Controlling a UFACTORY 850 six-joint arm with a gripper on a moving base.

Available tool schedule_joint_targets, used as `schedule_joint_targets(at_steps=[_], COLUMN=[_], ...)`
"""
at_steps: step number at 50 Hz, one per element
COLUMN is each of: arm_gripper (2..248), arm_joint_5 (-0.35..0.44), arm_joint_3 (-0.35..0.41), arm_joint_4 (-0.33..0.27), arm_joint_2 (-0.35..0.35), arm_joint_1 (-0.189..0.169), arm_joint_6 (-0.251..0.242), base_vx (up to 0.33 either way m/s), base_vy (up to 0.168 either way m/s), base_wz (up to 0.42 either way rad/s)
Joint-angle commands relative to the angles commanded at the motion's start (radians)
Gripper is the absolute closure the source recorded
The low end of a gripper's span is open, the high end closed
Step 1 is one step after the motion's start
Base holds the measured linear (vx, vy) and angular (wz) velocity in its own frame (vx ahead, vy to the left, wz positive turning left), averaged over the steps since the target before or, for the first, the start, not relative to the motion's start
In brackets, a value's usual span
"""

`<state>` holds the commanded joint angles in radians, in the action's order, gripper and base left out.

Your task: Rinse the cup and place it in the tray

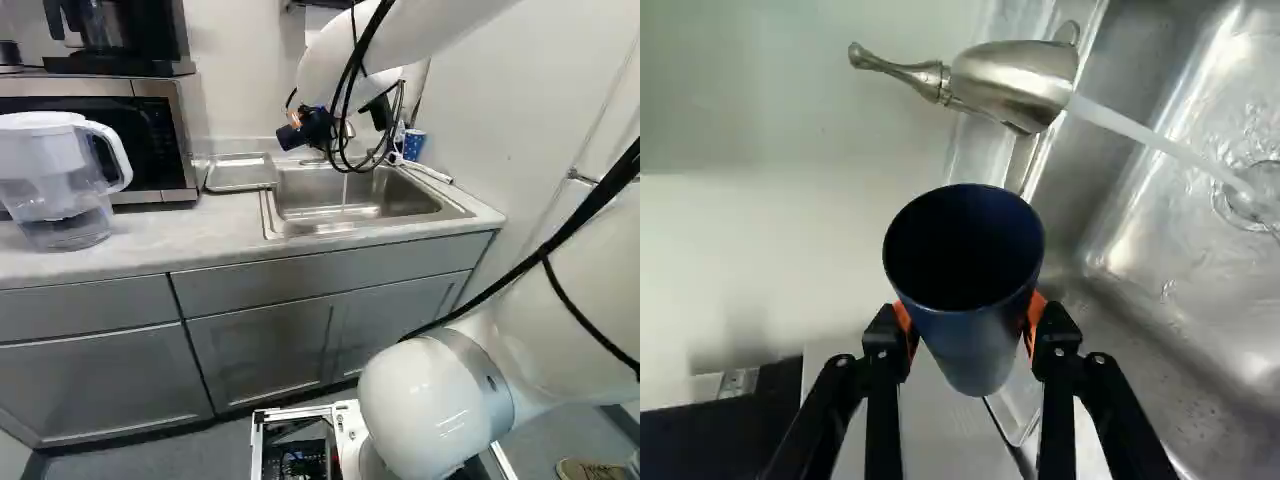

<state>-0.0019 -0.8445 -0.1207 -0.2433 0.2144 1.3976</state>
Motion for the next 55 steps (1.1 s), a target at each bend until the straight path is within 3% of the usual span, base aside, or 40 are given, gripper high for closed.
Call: schedule_joint_targets(at_steps=[55], arm_gripper=[127], arm_joint_5=[0.0], arm_joint_3=[0.0], arm_joint_4=[0.0], arm_joint_2=[0.0], arm_joint_1=[0.0], arm_joint_6=[-0.579], base_vx=[0.0], base_vy=[0.0], base_wz=[0.0])
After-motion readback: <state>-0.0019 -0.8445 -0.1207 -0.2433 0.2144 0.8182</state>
